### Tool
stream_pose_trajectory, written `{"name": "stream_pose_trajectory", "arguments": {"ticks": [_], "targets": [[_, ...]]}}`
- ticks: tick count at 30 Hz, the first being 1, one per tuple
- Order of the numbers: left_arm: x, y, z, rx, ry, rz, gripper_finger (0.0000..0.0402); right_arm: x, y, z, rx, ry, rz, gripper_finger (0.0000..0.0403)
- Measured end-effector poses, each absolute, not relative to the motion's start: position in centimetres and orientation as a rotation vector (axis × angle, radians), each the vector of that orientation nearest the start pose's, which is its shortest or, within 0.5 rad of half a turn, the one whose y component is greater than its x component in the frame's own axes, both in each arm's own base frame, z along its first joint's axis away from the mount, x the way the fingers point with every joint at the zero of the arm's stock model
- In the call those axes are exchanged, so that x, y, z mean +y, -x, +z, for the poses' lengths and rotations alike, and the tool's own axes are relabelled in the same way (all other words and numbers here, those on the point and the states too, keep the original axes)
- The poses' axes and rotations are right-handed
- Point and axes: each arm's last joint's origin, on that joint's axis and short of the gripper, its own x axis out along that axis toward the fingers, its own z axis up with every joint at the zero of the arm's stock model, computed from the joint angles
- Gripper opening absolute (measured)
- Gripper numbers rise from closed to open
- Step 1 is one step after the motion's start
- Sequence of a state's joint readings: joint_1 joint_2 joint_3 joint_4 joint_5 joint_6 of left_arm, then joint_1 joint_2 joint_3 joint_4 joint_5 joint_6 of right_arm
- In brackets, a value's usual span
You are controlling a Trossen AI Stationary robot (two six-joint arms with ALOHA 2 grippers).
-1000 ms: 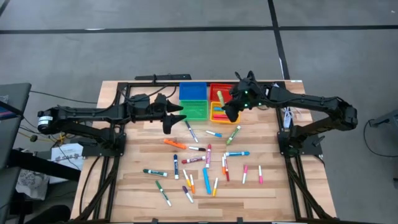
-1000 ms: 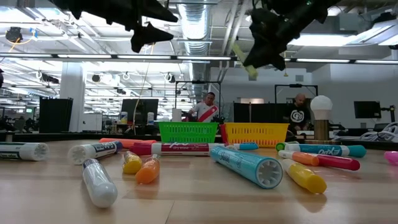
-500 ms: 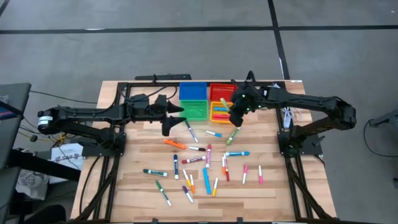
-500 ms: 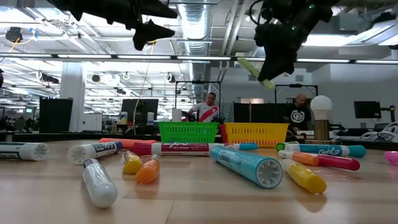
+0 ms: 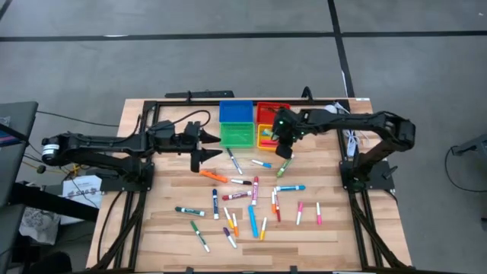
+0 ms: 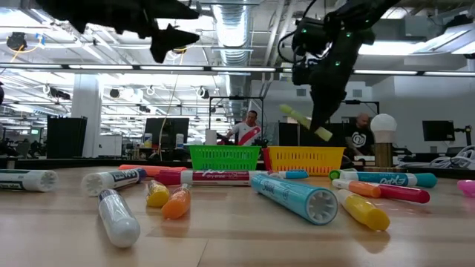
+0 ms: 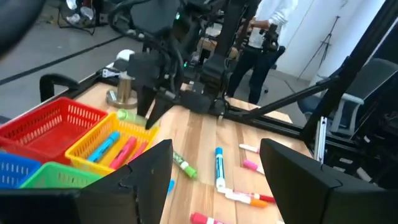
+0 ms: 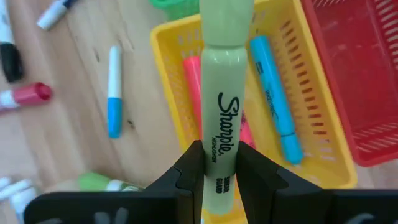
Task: Pick & Place Markers
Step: Put the light green highlighter pen into the yellow bin, then put the orange highlighter pen into the yellow bin
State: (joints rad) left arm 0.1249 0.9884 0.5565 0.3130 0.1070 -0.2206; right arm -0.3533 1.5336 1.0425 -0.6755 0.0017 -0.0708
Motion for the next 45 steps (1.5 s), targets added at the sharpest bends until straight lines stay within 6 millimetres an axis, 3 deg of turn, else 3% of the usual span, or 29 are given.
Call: {"name": "stream_pose_trajectory", "arguments": {"ticks": [8,17,45], "targets": [[2.3,-19.7,25.7,0.058,0.242,0.041,0.0242,-11.2,-29.7,20.8,1.262,-0.026,-0.232,0.0066],[2.3,-19.0,24.6,0.062,0.254,0.060,0.0242,-11.8,-31.4,18.6,1.393,-0.011,-0.178,0.0066],[2.3,-18.9,24.6,0.051,0.257,0.059,0.0242,-11.7,-31.2,18.8,1.452,-0.014,-0.161,0.0111]]}}
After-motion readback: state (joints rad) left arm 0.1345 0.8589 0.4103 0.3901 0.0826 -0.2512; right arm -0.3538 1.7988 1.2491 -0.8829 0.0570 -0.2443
